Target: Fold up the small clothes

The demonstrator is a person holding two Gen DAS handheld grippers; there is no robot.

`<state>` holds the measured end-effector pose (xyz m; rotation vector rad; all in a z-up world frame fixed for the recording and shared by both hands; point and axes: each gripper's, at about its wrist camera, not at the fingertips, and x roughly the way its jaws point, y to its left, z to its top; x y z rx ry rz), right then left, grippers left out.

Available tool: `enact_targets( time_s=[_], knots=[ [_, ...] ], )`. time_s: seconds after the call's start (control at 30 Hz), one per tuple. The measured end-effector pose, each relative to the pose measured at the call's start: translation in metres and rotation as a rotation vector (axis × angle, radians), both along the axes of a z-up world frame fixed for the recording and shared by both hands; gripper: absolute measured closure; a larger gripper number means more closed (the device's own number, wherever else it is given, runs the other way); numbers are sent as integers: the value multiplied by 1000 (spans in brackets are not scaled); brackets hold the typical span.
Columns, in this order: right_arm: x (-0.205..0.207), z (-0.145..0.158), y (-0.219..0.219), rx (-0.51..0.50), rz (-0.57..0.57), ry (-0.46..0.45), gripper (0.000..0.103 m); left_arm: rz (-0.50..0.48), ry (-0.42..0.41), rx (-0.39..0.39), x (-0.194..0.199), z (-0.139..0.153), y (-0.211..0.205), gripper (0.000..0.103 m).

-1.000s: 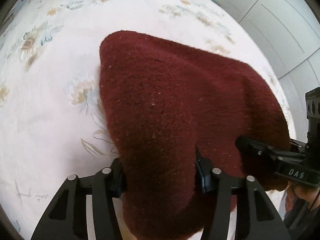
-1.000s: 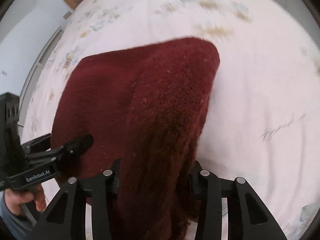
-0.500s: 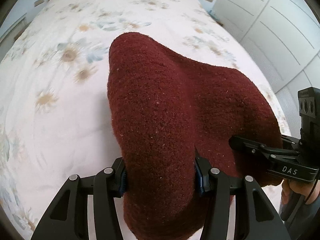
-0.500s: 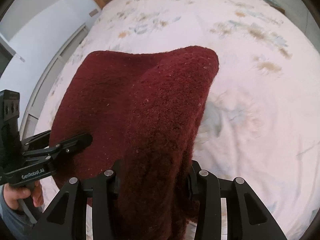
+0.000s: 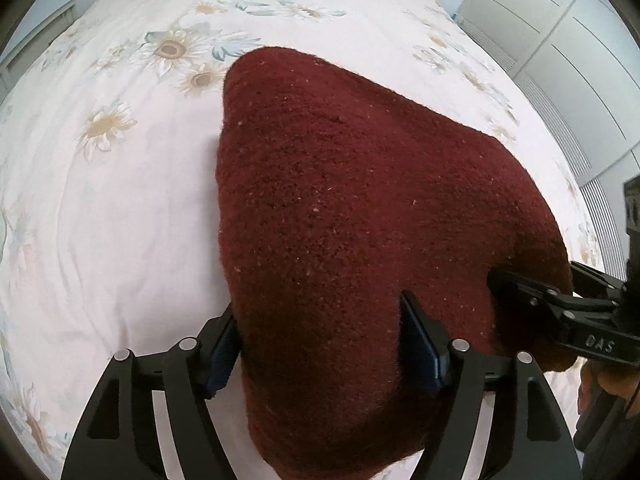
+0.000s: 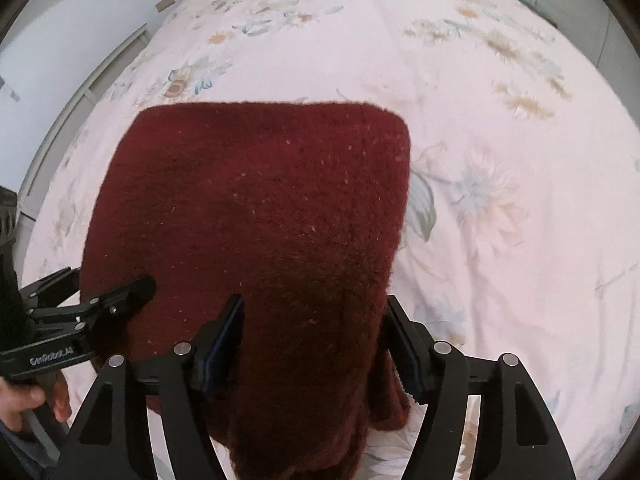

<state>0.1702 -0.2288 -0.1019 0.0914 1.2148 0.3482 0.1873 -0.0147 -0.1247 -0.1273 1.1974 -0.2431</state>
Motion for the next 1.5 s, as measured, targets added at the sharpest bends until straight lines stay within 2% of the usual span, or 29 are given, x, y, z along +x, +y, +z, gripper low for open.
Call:
enact_targets(
  time_s=[0.07, 0.1, 0.17, 0.23, 0.43, 0.5, 0.67, 0.8, 0.93, 1.1, 1.27, 1.37, 1.47, 1.5],
  knots=[
    [-5, 6, 1, -29, 8, -26, 31, 11, 0, 6, -3, 6, 9, 29],
    [-7, 8, 2, -40, 12, -40, 27, 13, -5, 12, -3, 18, 16, 27],
    [-12, 17, 2, -50, 21, -72, 22, 19, -9, 25, -6, 24, 17, 19],
    [-17, 21, 0, -55, 27, -93, 21, 21, -14, 35, -12, 30, 20, 1],
    [-32, 13, -11, -86, 10, -121, 12, 46, -31, 66, -34, 34, 34, 1],
    [-32, 4, -19, -84, -13, -117, 0, 56, -24, 65, -39, 35, 35, 1],
    [-40, -17, -51, -43, -53, -99, 0, 73, -63, 82, -44, 23, 49, 1],
    [-44, -30, -50, -44, -53, -111, 0, 54, -80, 104, -54, 1, 49, 0],
    [-47, -25, -45, -52, -61, -138, 0, 65, -94, 102, -63, 1, 40, 1],
    [-61, 9, -44, -58, -59, -201, 0, 84, -128, 124, -77, 38, 30, 1],
    [-92, 68, -50, -87, -60, -290, 0, 88, -193, 157, -107, 87, 19, 1],
    [-115, 97, -61, -71, -87, -319, 0, 96, -216, 160, -119, 111, 20, 1],
    [-139, 115, -71, -84, -112, -346, 0, 129, -233, 183, -143, 129, 21, 1],
    [-145, 119, -75, -96, -120, -352, 0, 133, -232, 188, -136, 128, 21, 1]
  ],
)
